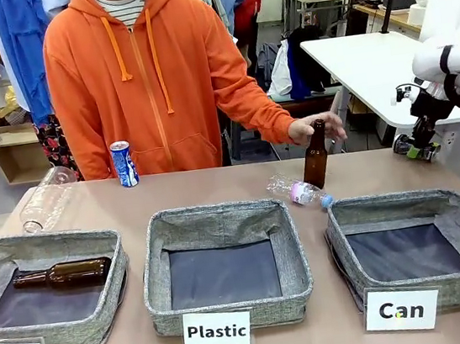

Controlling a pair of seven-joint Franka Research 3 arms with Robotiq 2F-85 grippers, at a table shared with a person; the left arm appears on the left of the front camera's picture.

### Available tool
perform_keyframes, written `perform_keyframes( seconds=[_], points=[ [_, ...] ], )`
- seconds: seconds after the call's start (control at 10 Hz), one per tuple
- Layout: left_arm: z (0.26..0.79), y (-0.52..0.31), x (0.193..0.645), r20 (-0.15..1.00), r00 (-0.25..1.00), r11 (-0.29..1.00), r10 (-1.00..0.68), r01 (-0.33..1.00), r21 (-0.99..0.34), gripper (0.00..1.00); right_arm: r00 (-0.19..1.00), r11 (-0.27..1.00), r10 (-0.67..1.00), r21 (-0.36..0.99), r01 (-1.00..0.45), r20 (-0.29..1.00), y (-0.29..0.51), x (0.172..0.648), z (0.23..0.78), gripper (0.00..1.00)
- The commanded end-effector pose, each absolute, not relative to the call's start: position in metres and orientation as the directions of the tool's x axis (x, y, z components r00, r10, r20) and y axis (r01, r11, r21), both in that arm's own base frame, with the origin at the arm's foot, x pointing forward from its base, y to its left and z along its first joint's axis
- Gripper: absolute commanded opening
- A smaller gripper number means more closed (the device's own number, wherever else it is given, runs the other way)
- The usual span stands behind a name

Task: Sort the can waste into the basket.
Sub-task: Pick up the can waste from the table and place it in the right Fabric basket.

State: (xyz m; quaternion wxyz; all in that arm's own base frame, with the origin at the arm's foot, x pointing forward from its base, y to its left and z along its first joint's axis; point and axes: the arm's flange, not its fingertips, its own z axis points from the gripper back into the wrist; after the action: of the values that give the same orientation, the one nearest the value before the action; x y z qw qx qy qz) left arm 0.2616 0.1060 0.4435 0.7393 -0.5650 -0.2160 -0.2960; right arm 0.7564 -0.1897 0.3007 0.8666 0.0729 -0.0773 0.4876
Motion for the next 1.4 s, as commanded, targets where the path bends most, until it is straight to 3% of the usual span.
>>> perform_keyframes(
  seconds=[0.0, 0.3, 0.5, 0.9, 1.1, 1.3],
  points=[
    [0.444, 0.105, 0.258, 0.642, 0.74, 0.186, -0.199, 0.672, -0.717, 1.0, 0.531, 0.529, 0.831, 0.058, -0.847, 0.166, -0.191, 0.768, 0.306, 0.0],
    [0.444, 0.105, 0.258, 0.642, 0.74, 0.186, -0.199, 0.672, -0.717, 1.0, 0.536, 0.535, 0.83, 0.048, -0.843, 0.152, -0.192, 0.754, 0.318, 0.0],
    [0.444, 0.105, 0.258, 0.642, 0.74, 0.186, -0.199, 0.672, -0.717, 1.0, 0.511, 0.509, 0.84, 0.062, -0.859, 0.182, -0.178, 0.717, 0.363, 0.0],
    [0.444, 0.105, 0.258, 0.642, 0.74, 0.186, -0.199, 0.672, -0.717, 1.0, 0.307, 0.312, 0.903, 0.035, -0.95, 0.3, -0.089, 0.581, 0.469, 0.0],
    [0.444, 0.105, 0.258, 0.642, 0.74, 0.186, -0.199, 0.672, -0.717, 1.0, 0.214, 0.199, 0.903, 0.079, -0.977, 0.372, -0.043, 0.514, 0.472, 0.0],
    [0.444, 0.105, 0.258, 0.642, 0.74, 0.186, -0.199, 0.672, -0.717, 1.0, 0.072, 0.042, 0.949, 0.103, -0.994, 0.307, -0.013, 0.451, 0.452, 0.0]
  ],
)
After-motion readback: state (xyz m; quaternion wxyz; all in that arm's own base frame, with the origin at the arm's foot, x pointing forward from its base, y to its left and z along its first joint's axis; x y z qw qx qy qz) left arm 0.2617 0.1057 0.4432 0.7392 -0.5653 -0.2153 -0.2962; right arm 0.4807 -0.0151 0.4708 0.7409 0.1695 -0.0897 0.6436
